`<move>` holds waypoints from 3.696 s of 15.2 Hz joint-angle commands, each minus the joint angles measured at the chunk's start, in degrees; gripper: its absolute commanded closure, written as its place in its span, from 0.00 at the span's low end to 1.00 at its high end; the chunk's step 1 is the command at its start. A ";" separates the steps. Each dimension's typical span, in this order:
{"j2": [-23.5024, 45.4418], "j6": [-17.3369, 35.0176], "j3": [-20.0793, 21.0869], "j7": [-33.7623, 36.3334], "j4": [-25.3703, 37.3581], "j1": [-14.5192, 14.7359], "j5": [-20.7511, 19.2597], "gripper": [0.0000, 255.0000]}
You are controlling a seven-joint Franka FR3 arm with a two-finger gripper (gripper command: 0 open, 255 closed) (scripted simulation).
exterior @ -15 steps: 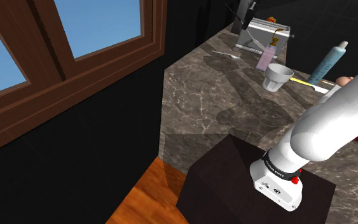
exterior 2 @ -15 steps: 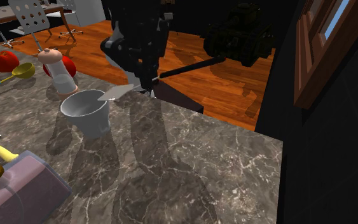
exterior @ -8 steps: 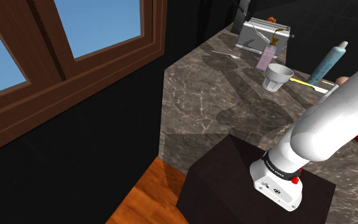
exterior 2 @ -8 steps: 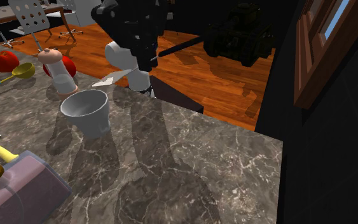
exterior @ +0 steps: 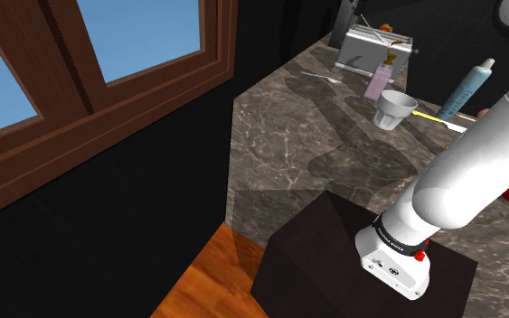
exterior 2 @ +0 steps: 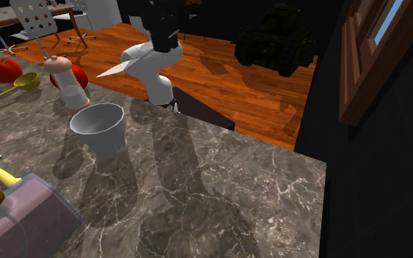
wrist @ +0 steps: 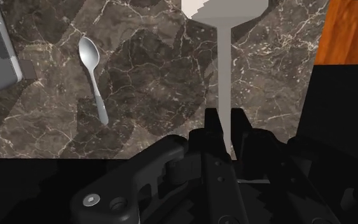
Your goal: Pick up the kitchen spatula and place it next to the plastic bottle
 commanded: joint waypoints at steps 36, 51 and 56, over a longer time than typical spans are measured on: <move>-20.32 -6.79 -27.02 -40.06 -6.01 -10.13 -17.03 1.00; -20.56 -0.76 -36.66 -48.83 -9.59 -10.37 -18.81 1.00; -22.82 2.90 -34.87 -47.60 -15.18 -12.36 -20.29 1.00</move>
